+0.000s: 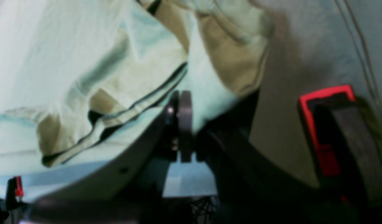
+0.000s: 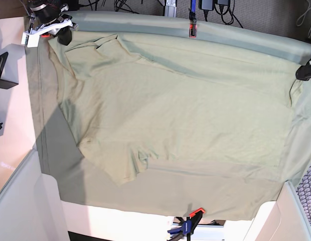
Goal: Fold the T-shirt properly
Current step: 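Release the fold and regrasp the shirt edges with both grippers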
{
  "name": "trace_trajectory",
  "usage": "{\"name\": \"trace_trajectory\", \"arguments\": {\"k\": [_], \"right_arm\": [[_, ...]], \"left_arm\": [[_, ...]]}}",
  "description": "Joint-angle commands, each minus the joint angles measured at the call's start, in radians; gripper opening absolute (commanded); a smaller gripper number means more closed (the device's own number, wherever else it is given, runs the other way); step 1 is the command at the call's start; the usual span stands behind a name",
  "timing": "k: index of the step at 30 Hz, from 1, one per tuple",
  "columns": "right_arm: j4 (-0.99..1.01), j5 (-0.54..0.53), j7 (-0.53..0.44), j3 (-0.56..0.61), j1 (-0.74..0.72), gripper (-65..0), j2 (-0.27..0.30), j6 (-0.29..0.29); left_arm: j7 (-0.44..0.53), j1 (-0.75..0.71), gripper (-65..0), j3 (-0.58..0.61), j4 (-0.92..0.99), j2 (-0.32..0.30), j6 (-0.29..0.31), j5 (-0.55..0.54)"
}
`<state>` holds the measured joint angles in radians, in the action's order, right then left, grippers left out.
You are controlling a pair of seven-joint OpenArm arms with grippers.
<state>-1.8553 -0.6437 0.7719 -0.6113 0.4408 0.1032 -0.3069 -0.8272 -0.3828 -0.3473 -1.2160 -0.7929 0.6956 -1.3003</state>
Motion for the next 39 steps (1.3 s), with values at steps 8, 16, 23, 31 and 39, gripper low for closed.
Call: {"name": "trace_trajectory", "arguments": {"k": [8,16,23,31,39], "right_arm": [[-0.033,-0.003,-0.024,-0.035,0.056,-65.0,0.016,0.004],[-0.033,0.035,-0.042,-0.035,0.072,-56.0,0.015,0.004],[-0.034,0.076,-0.038,-0.048,0.072,-31.1,0.016,0.004],[-0.035,0.01,-0.043,-0.219,0.045,-31.1,0.034,0.004],[-0.014,0.035,-0.068,-0.222,-0.168,-31.1,0.157,0.004]], "left_arm": [[0.015,-0.051,-65.0,-0.014,-0.011,-0.014,0.003,-0.02],[0.053,-0.05,-55.0,-0.014,-0.011,0.02,0.003,-0.007],[0.066,-0.05,-41.7,-0.034,-0.011,0.019,0.003,0.006],[0.041,-0.05,-41.7,-0.146,-0.063,0.011,0.003,-0.012],[0.235,-0.049,-34.5,-0.146,-0.288,0.008,0.003,0.167]]}}
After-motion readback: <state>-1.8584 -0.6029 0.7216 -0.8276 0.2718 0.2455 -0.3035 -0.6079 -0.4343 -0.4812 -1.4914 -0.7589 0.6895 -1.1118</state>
